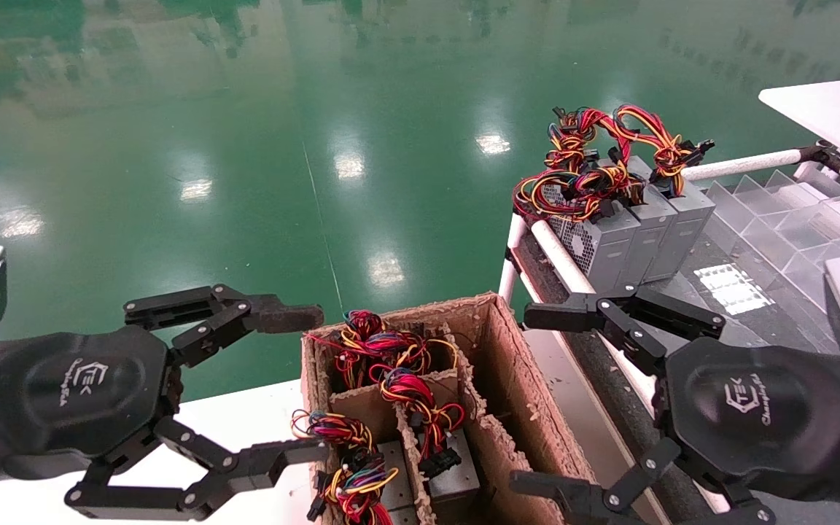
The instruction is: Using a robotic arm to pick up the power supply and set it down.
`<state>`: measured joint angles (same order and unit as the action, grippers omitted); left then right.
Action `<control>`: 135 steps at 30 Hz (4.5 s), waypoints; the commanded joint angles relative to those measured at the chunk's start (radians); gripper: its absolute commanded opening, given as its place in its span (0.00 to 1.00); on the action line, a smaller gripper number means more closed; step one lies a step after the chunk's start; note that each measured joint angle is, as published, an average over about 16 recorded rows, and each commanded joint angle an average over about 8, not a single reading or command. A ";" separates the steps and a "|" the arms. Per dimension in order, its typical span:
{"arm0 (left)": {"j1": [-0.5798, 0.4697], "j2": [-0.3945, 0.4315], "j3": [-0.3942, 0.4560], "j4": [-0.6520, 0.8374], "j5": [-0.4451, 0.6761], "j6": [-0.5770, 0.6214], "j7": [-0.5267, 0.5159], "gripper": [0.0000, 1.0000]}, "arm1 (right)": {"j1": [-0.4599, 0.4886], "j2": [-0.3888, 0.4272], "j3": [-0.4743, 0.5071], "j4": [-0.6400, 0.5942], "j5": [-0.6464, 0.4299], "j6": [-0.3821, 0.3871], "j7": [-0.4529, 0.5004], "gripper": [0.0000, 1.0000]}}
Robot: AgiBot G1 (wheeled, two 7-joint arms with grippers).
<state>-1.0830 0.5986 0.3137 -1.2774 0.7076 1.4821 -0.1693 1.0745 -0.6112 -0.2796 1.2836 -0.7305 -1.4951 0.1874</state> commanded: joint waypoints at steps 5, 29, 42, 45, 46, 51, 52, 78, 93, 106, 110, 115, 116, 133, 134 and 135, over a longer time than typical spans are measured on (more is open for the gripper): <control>0.000 0.000 0.000 0.000 0.000 0.000 0.000 0.00 | 0.000 0.000 0.000 0.000 0.000 0.000 0.000 1.00; 0.000 0.000 0.000 0.000 0.000 0.000 0.000 0.00 | 0.000 0.000 0.000 0.000 0.000 0.000 0.000 1.00; 0.000 0.000 0.000 0.000 0.000 0.000 0.000 1.00 | 0.000 0.000 0.000 0.000 0.000 0.000 0.000 1.00; 0.000 0.000 0.000 0.000 0.000 0.000 0.000 1.00 | 0.000 0.000 0.000 0.000 0.000 0.000 0.000 1.00; 0.000 0.000 0.000 0.000 0.000 0.000 0.000 1.00 | 0.000 0.000 0.000 0.000 0.000 0.000 0.000 1.00; 0.000 0.000 0.000 0.000 0.000 0.000 0.000 1.00 | 0.000 0.000 0.000 0.000 -0.001 0.001 0.000 1.00; 0.000 0.000 0.000 0.000 0.000 0.000 0.000 1.00 | -0.001 0.000 -0.001 -0.001 -0.004 0.002 -0.001 1.00; 0.000 0.000 0.000 0.001 -0.001 0.000 0.001 1.00 | 0.016 -0.122 -0.161 -0.080 -0.254 0.106 0.106 1.00; -0.001 0.000 0.001 0.001 -0.001 0.000 0.001 1.00 | 0.137 -0.364 -0.317 -0.276 -0.469 0.064 -0.021 0.00; -0.001 0.000 0.001 0.001 -0.001 0.000 0.001 1.00 | 0.128 -0.416 -0.312 -0.273 -0.475 0.098 -0.113 0.00; -0.001 0.000 0.002 0.001 -0.001 0.000 0.001 1.00 | 0.129 -0.431 -0.313 -0.282 -0.473 0.099 -0.126 0.00; -0.001 0.000 0.002 0.001 -0.001 0.000 0.001 1.00 | 0.132 -0.447 -0.318 -0.305 -0.474 0.094 -0.139 0.00; -0.001 0.000 0.002 0.001 -0.001 0.000 0.001 1.00 | 0.133 -0.449 -0.319 -0.310 -0.474 0.092 -0.142 0.00; -0.001 -0.001 0.002 0.001 -0.002 0.000 0.002 1.00 | 0.126 -0.442 -0.314 -0.356 -0.466 0.077 -0.173 0.00; -0.001 -0.001 0.002 0.001 -0.002 -0.001 0.002 1.00 | 0.126 -0.441 -0.312 -0.359 -0.463 0.076 -0.175 0.00; -0.001 -0.001 0.002 0.001 -0.002 -0.001 0.002 1.00 | 0.125 -0.440 -0.310 -0.361 -0.459 0.075 -0.177 0.00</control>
<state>-1.0839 0.5979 0.3161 -1.2762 0.7058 1.4816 -0.1676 1.1991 -1.0483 -0.5857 0.9251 -1.1820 -1.4236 0.0103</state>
